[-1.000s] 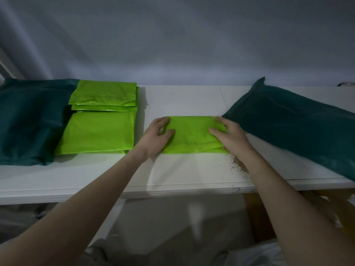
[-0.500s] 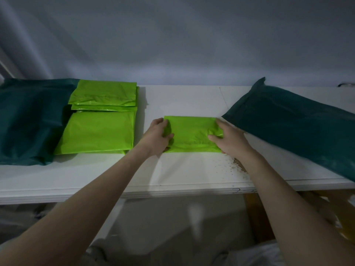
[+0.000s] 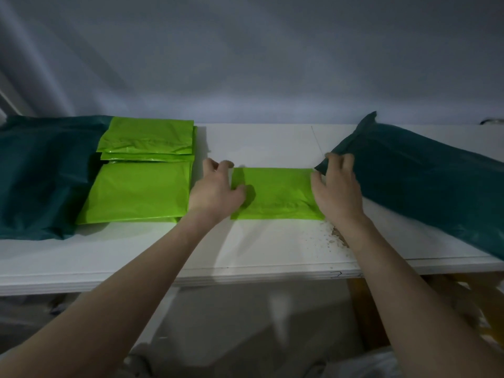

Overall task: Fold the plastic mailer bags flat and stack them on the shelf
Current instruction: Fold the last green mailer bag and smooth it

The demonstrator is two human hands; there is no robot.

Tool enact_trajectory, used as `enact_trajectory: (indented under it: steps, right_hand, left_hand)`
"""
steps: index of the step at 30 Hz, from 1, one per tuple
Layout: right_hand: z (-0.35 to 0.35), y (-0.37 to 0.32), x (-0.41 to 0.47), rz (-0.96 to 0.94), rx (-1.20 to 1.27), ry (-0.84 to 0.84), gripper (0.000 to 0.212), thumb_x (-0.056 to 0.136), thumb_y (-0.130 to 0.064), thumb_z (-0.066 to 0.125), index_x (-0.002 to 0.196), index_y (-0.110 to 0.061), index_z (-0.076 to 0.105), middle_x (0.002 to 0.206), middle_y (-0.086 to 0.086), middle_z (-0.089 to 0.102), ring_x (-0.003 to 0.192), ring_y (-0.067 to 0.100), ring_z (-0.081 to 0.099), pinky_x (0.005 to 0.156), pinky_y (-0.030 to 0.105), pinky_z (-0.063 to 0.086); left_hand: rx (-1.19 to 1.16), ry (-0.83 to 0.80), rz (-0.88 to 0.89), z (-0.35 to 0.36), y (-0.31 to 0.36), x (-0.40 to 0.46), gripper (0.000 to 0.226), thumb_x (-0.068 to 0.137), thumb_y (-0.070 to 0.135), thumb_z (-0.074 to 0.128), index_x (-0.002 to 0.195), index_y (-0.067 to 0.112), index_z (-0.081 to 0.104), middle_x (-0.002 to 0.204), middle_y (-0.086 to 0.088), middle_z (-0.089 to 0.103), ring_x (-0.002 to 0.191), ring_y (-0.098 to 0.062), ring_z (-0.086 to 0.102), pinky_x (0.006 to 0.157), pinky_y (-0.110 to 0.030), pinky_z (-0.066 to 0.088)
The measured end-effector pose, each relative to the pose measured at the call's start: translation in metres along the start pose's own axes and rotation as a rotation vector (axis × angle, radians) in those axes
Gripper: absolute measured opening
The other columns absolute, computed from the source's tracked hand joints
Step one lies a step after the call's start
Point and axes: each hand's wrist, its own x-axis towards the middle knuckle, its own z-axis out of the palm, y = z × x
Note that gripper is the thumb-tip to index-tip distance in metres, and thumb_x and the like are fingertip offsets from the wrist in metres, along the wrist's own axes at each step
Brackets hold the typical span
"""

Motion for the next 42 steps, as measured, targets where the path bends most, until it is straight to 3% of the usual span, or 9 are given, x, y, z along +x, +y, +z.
enact_trajectory:
  steps: [3, 7, 11, 14, 18, 23, 28, 36, 42]
  right_hand:
    - [0.005, -0.007, 0.004, -0.120, -0.012, 0.138, 0.046, 0.092, -0.022, 0.037, 0.133, -0.002, 0.043, 0.135, 0.018, 0.041, 0.120, 0.034, 0.042, 0.094, 0.045, 0.040]
    - [0.028, -0.019, -0.001, -0.278, -0.137, -0.108, 0.051, 0.099, -0.027, 0.032, 0.146, -0.007, 0.027, 0.156, 0.010, 0.020, 0.143, 0.024, 0.018, 0.116, 0.040, 0.018]
    - [0.048, -0.027, -0.005, -0.337, -0.236, -0.246, 0.052, 0.101, -0.034, 0.023, 0.149, -0.013, 0.019, 0.158, 0.001, 0.012, 0.146, 0.016, 0.006, 0.116, 0.048, 0.007]
    - [0.055, -0.024, -0.007, -0.300, -0.255, -0.319, 0.051, 0.101, -0.034, 0.019, 0.150, -0.018, 0.015, 0.158, -0.003, 0.012, 0.146, 0.017, 0.005, 0.116, 0.051, 0.005]
    - [0.056, -0.025, -0.006, -0.287, -0.234, -0.334, 0.051, 0.101, -0.035, 0.020, 0.150, -0.020, 0.017, 0.158, -0.005, 0.015, 0.146, 0.019, 0.008, 0.115, 0.050, 0.007]
    - [0.055, -0.025, -0.005, -0.284, -0.210, -0.311, 0.049, 0.100, -0.035, 0.025, 0.147, -0.020, 0.025, 0.155, -0.005, 0.025, 0.144, 0.020, 0.017, 0.114, 0.045, 0.014]
    - [0.055, -0.026, -0.006, -0.274, -0.206, -0.288, 0.048, 0.100, -0.035, 0.026, 0.146, -0.023, 0.027, 0.154, -0.005, 0.025, 0.143, 0.022, 0.016, 0.114, 0.047, 0.011]
    - [0.049, -0.024, -0.008, -0.124, -0.220, -0.352, 0.052, 0.096, -0.053, 0.022, 0.146, -0.044, 0.014, 0.159, 0.001, 0.004, 0.145, 0.034, -0.002, 0.112, 0.060, 0.003]
    - [0.049, -0.023, -0.006, -0.098, -0.158, -0.389, 0.058, 0.096, -0.054, 0.021, 0.149, -0.037, 0.004, 0.159, 0.000, 0.001, 0.145, 0.032, -0.004, 0.112, 0.059, -0.001]
  left_hand:
    - [0.036, 0.149, 0.133, 0.004, 0.003, 0.001, 0.050, 0.085, 0.039, 0.041, 0.129, 0.017, 0.048, 0.131, -0.007, 0.039, 0.116, -0.031, 0.045, 0.092, -0.039, 0.039]
    - [0.119, 0.083, 0.314, 0.020, 0.010, 0.003, 0.052, 0.093, 0.037, 0.028, 0.141, 0.018, 0.035, 0.151, 0.000, 0.029, 0.140, -0.019, 0.022, 0.110, -0.036, 0.020]
    - [0.188, -0.085, 0.365, 0.041, 0.014, 0.003, 0.052, 0.101, 0.031, 0.020, 0.150, 0.018, 0.011, 0.159, 0.004, 0.004, 0.146, -0.014, 0.000, 0.117, -0.038, 0.002]
    - [0.192, -0.161, 0.340, 0.050, 0.012, 0.003, 0.050, 0.102, 0.031, 0.016, 0.150, 0.021, 0.008, 0.159, 0.004, 0.003, 0.146, -0.014, 0.000, 0.119, -0.039, 0.005]
    - [0.175, -0.123, 0.334, 0.053, 0.011, 0.002, 0.049, 0.101, 0.032, 0.013, 0.150, 0.023, 0.012, 0.158, 0.006, 0.009, 0.146, -0.013, 0.005, 0.118, -0.038, 0.007]
    - [0.224, -0.098, 0.368, 0.053, 0.010, 0.003, 0.083, 0.076, 0.044, -0.014, 0.148, 0.022, 0.021, 0.156, 0.004, 0.021, 0.145, -0.016, 0.013, 0.117, -0.038, 0.013]
    - [0.177, -0.128, 0.317, 0.053, 0.012, 0.002, 0.054, 0.096, 0.035, 0.006, 0.149, 0.025, 0.016, 0.157, 0.003, 0.015, 0.146, -0.019, 0.005, 0.118, -0.038, 0.006]
    - [0.135, -0.165, 0.197, 0.050, 0.013, 0.000, 0.049, 0.099, 0.040, 0.014, 0.147, 0.042, 0.007, 0.159, -0.004, -0.004, 0.145, -0.028, -0.008, 0.116, -0.046, -0.004]
    - [0.052, -0.189, 0.163, 0.050, 0.014, 0.002, 0.057, 0.098, 0.043, 0.019, 0.149, 0.030, -0.002, 0.158, -0.007, -0.008, 0.145, -0.025, -0.010, 0.117, -0.042, -0.005]
